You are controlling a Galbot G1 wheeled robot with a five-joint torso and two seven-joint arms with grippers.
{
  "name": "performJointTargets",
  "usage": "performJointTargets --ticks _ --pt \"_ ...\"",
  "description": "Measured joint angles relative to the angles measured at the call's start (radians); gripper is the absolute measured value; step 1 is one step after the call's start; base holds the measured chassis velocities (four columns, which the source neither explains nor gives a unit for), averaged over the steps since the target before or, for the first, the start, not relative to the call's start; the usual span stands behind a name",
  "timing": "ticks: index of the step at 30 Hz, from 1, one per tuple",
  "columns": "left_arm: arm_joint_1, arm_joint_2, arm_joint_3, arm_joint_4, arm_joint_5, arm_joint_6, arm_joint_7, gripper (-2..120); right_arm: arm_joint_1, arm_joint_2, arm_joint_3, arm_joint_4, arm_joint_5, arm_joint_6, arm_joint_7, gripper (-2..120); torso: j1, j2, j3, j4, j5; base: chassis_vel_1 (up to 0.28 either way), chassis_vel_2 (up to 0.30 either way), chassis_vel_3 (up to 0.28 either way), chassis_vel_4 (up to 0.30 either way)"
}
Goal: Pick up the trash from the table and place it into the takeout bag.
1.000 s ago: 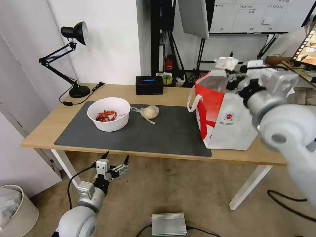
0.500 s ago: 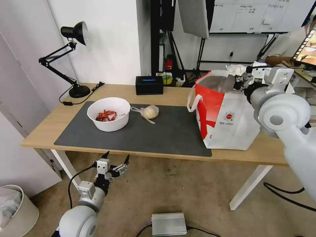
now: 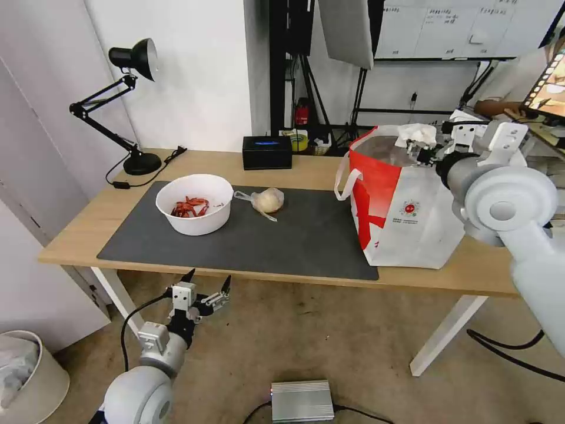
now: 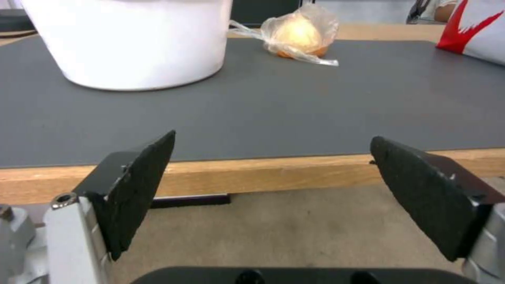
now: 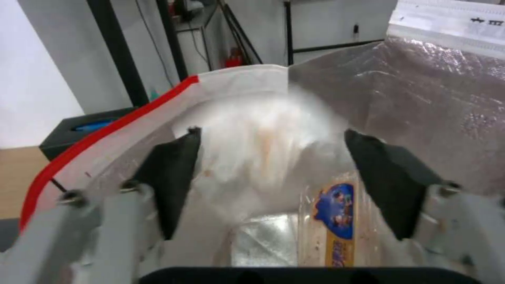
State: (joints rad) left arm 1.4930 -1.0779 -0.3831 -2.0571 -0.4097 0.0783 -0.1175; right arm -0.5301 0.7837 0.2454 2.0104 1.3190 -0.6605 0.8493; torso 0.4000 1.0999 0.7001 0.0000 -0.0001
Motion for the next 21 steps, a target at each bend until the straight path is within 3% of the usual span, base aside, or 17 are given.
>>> performJointTargets --ticks 9,13,16,19,21 --pt "-0.003 -0.001 0.004 0.002 0.000 0.001 0.000 100 0.003 0.000 -0.005 -0.004 -0.021 -0.001 -0.009 99 0.000 0.000 0.000 0.0000 0.0000 0.000 0.000 0.000 0.000" --pt "-0.003 -0.001 0.004 0.002 0.000 0.001 0.000 100 0.001 0.000 -0.006 -0.004 -0.034 -0.002 -0.025 100 0.000 0.000 0.000 0.0000 0.0000 0.000 0.000 0.000 0.000" --pt "-0.002 0.000 0.004 0.002 0.000 0.001 0.000 100 -0.004 0.001 -0.006 0.002 -0.050 0.024 -0.079 100 0.000 0.000 0.000 -0.0001 0.0000 0.000 0.000 0.000 0.000" --pt "-0.002 -0.001 0.004 0.002 0.000 0.001 0.000 100 -0.026 0.007 -0.007 0.031 -0.081 0.134 -0.250 100 0.000 0.000 0.000 0.0001 -0.0001 0.000 0.000 0.000 0.000" --pt "-0.001 -0.002 0.004 0.002 0.000 0.001 0.000 100 -0.036 0.010 -0.011 0.039 -0.103 0.174 -0.306 100 0.000 0.000 0.000 0.0000 -0.0002 0.000 0.000 0.000 0.000"
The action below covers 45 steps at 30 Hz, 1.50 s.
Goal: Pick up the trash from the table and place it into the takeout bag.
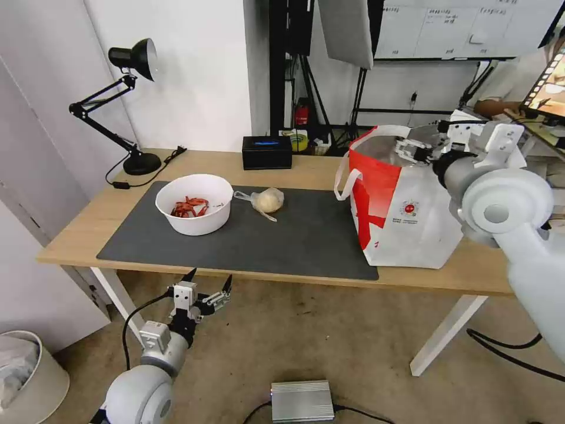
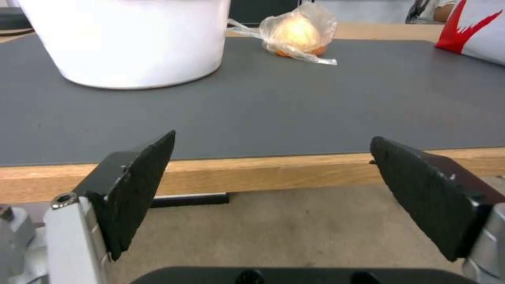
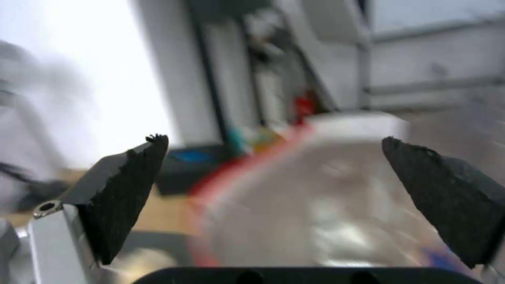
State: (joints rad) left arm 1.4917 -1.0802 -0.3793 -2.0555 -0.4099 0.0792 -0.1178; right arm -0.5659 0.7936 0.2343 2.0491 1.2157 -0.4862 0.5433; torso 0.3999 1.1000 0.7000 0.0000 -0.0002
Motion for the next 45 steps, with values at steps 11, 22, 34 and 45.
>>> performJointTargets --ticks 11,22,34,45 --pt "0.009 -0.002 -0.003 -0.004 0.001 -0.002 0.000 100 -0.191 -0.020 -0.027 0.077 -0.121 0.095 -0.435 100 0.000 0.000 0.000 -0.0001 0.0003 0.000 0.000 0.000 0.000" --pt "0.011 -0.003 -0.009 0.005 -0.001 -0.018 0.004 100 -0.443 0.006 -0.009 0.130 -0.304 0.014 -0.532 100 0.000 0.000 0.000 -0.0002 0.0002 0.000 0.000 0.000 0.000" --pt "0.004 0.014 -0.017 0.015 -0.022 -0.026 0.007 100 -0.581 0.094 -0.052 0.015 -0.566 0.289 -0.549 100 0.000 0.000 0.000 0.0000 0.0001 0.000 0.000 0.000 0.000" --pt "0.006 0.016 -0.023 0.014 -0.025 -0.027 0.008 100 -0.542 0.155 -0.112 -0.094 -0.610 0.406 -0.551 100 0.000 0.000 0.000 -0.0001 0.0002 0.000 0.000 0.000 0.000"
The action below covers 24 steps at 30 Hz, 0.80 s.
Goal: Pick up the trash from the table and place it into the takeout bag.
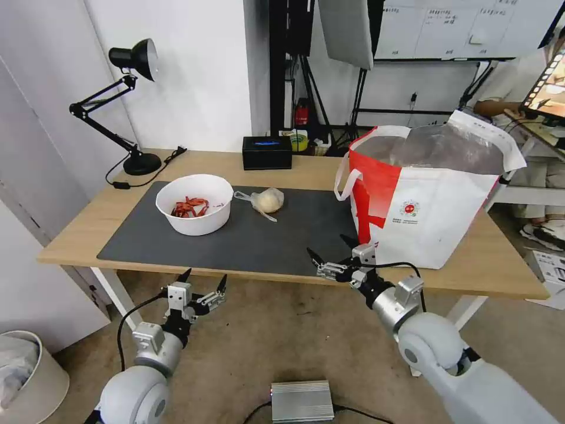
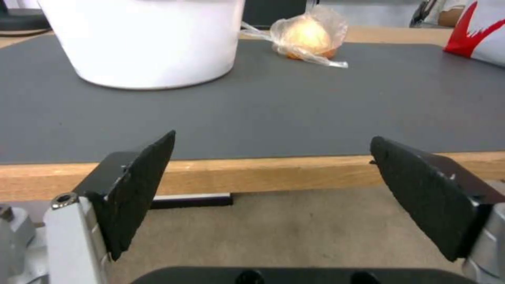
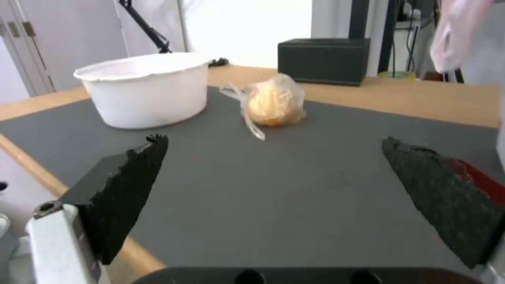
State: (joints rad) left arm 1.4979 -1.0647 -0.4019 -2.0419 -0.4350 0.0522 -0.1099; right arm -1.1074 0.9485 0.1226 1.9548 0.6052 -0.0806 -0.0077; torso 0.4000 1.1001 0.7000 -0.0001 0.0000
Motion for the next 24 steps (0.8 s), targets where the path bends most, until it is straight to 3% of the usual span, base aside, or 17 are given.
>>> performJointTargets --ticks 9,16,18,24 --pt "-0.002 -0.006 0.007 -0.007 0.001 0.001 -0.001 100 0.247 0.085 -0.146 -0.155 0.047 -0.063 0.040 100 0.000 0.000 0.000 0.0002 -0.0002 0.000 0.000 0.000 0.000" --pt "0.004 -0.010 0.006 -0.006 0.005 0.002 -0.001 100 0.462 0.177 -0.256 -0.365 0.079 -0.115 0.047 100 0.000 0.000 0.000 0.0003 0.0000 0.000 0.000 0.000 0.000" --pt "0.007 -0.014 0.007 -0.003 0.007 0.002 -0.001 100 0.590 0.236 -0.306 -0.492 0.083 -0.130 0.049 100 0.000 0.000 0.000 0.0004 -0.0002 0.000 0.000 0.000 0.000" --pt "0.008 -0.013 0.008 -0.004 0.008 0.002 -0.001 100 0.727 0.323 -0.351 -0.681 0.086 -0.160 0.042 100 0.000 0.000 0.000 0.0001 -0.0001 0.000 0.000 0.000 0.000"
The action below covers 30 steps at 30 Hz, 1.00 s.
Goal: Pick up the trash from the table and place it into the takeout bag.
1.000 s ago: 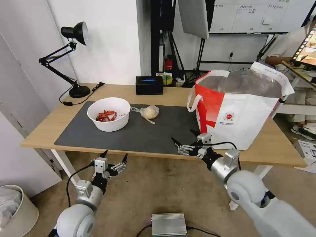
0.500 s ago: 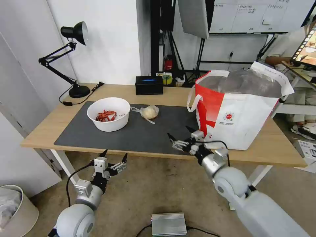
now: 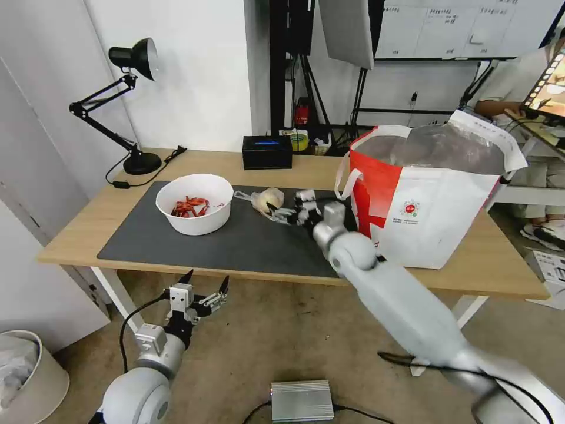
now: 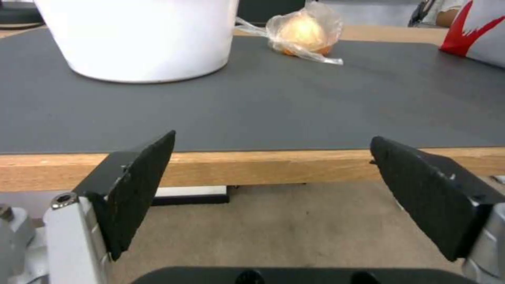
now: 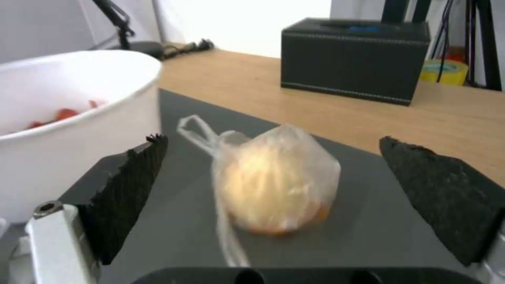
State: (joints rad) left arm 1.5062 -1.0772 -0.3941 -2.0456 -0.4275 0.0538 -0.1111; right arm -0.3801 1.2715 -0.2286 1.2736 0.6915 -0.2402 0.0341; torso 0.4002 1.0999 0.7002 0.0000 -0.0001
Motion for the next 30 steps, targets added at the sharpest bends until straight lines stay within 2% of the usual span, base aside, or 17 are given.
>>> performJointTargets --ticks 3,5,9,30 --pt "0.000 0.003 -0.001 0.000 0.000 0.000 0.000 100 0.037 0.028 -0.009 -0.057 0.000 -0.011 -0.012 100 0.000 0.000 0.000 0.0000 0.0000 0.000 0.000 0.000 0.000" --pt "0.001 0.004 -0.001 -0.001 0.000 0.000 0.000 100 0.101 0.085 -0.022 -0.157 0.000 -0.030 -0.035 100 0.000 0.000 0.000 0.0001 -0.0002 0.000 0.000 0.000 0.000" --pt "0.005 0.000 0.000 -0.003 0.001 0.000 0.000 100 0.146 0.139 -0.023 -0.247 -0.016 -0.042 -0.059 100 0.000 0.000 0.000 0.0001 -0.0002 0.000 0.000 0.000 0.000" --pt "0.005 -0.012 0.007 0.002 0.003 -0.001 0.000 100 0.148 0.197 -0.012 -0.375 -0.102 -0.061 -0.068 100 0.000 0.000 0.000 0.0000 0.0000 0.000 0.000 0.000 0.000"
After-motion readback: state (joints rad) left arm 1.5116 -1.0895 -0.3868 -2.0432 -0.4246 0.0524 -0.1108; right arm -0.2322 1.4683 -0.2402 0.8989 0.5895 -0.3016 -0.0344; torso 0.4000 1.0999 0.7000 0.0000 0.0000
